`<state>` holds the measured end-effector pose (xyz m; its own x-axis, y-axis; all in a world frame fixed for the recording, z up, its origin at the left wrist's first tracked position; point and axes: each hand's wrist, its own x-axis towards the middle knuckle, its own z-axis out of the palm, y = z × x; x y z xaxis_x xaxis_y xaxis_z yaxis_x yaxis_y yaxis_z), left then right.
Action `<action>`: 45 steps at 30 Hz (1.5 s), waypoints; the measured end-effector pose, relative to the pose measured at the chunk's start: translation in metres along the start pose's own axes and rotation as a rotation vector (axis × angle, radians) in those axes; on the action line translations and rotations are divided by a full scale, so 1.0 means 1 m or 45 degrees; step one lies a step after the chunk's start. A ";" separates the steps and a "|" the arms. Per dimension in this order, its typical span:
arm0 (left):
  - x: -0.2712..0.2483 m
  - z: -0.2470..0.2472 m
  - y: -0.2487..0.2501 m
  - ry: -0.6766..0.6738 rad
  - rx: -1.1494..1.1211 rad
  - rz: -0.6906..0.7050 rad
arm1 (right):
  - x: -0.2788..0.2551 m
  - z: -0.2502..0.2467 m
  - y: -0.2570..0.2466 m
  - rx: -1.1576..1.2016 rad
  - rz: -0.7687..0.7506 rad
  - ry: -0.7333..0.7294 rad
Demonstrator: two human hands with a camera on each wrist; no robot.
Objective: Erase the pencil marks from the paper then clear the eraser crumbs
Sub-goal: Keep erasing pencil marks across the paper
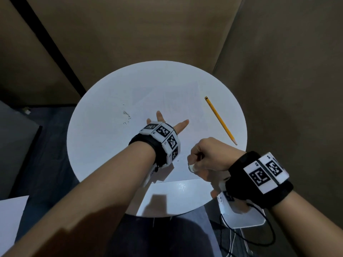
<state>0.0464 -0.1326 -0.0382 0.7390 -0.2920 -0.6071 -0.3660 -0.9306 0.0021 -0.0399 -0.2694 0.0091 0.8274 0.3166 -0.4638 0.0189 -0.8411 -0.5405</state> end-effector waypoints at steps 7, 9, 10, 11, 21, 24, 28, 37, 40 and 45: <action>-0.002 0.000 0.002 0.006 -0.075 -0.013 | -0.010 0.005 0.008 -0.001 -0.043 -0.024; -0.002 -0.002 0.001 -0.017 -0.094 -0.004 | -0.009 0.000 0.009 -0.031 -0.038 -0.083; -0.002 -0.002 0.002 -0.032 -0.096 -0.001 | -0.006 -0.001 0.008 -0.023 -0.045 -0.046; -0.002 -0.003 0.002 -0.043 -0.097 0.000 | -0.003 -0.002 0.005 -0.003 -0.061 0.026; -0.004 -0.004 0.002 -0.051 -0.117 0.001 | -0.008 0.000 0.006 -0.143 -0.056 -0.129; -0.005 -0.006 0.002 -0.063 -0.136 -0.001 | 0.001 0.002 -0.004 -0.076 -0.124 -0.006; -0.007 -0.009 0.002 -0.074 -0.136 -0.006 | -0.002 0.009 0.001 -0.087 -0.142 0.006; -0.007 -0.007 0.002 -0.052 -0.128 -0.008 | -0.002 0.006 0.001 0.002 -0.102 0.114; -0.007 -0.009 0.003 -0.081 -0.153 -0.013 | -0.003 0.008 0.005 0.003 -0.090 0.085; -0.007 -0.007 0.004 -0.060 -0.141 -0.018 | 0.000 0.001 0.007 0.116 -0.071 0.227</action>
<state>0.0441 -0.1363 -0.0282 0.7154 -0.2704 -0.6443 -0.2888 -0.9541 0.0797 -0.0400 -0.2749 0.0047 0.9130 0.2719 -0.3041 0.0231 -0.7786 -0.6270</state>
